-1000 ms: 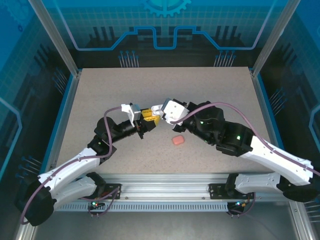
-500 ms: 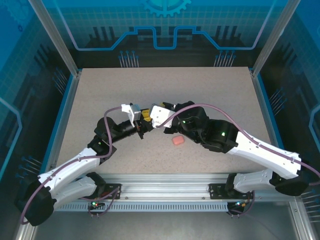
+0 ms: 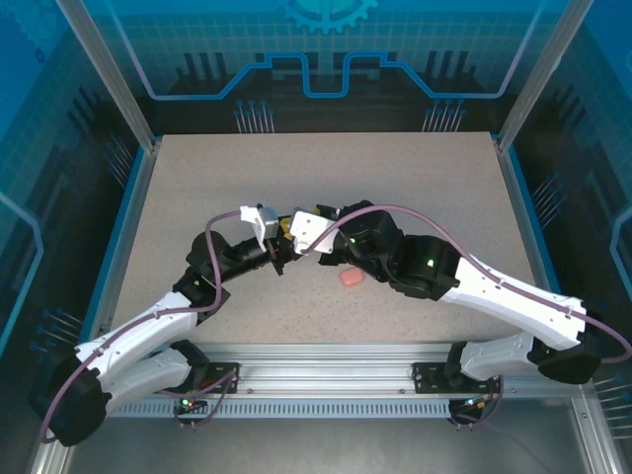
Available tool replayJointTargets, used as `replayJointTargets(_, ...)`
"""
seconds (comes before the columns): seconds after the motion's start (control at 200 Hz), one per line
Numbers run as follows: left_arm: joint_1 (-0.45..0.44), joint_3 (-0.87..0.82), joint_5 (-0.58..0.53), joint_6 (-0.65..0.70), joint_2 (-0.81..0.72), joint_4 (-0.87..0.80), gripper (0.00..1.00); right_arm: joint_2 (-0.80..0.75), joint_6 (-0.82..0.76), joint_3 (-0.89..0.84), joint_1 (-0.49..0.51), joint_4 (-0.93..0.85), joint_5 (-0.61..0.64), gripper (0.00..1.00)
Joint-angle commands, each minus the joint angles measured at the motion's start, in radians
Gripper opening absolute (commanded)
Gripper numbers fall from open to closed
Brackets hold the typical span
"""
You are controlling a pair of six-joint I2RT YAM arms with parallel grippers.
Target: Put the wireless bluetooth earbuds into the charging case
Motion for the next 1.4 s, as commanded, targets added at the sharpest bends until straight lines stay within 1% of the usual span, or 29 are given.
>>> replayJointTargets(0.0, -0.006, 0.008, 0.029, 0.013, -0.018, 0.042, 0.0, 0.013, 0.004, 0.034, 0.004, -0.026, -0.01, 0.22)
replayJointTargets(0.215, -0.006, 0.006, 0.032, 0.019, -0.026, 0.041, 0.0, 0.021, 0.017, 0.035, -0.005, -0.036, -0.029, 0.22)
replayJointTargets(0.515, -0.007, 0.002, 0.026, 0.024, -0.029, 0.038, 0.0, 0.008, 0.069, 0.042, -0.028, -0.111, -0.127, 0.23)
replayJointTargets(0.755, -0.006, 0.0, 0.025, 0.026, -0.03, 0.039, 0.0, 0.001, 0.103, 0.039, -0.063, -0.127, -0.205, 0.25)
replayJointTargets(1.396, -0.007, -0.006, 0.021, 0.028, -0.035, 0.038, 0.0, 0.007, 0.119, 0.041, -0.091, -0.135, -0.257, 0.28)
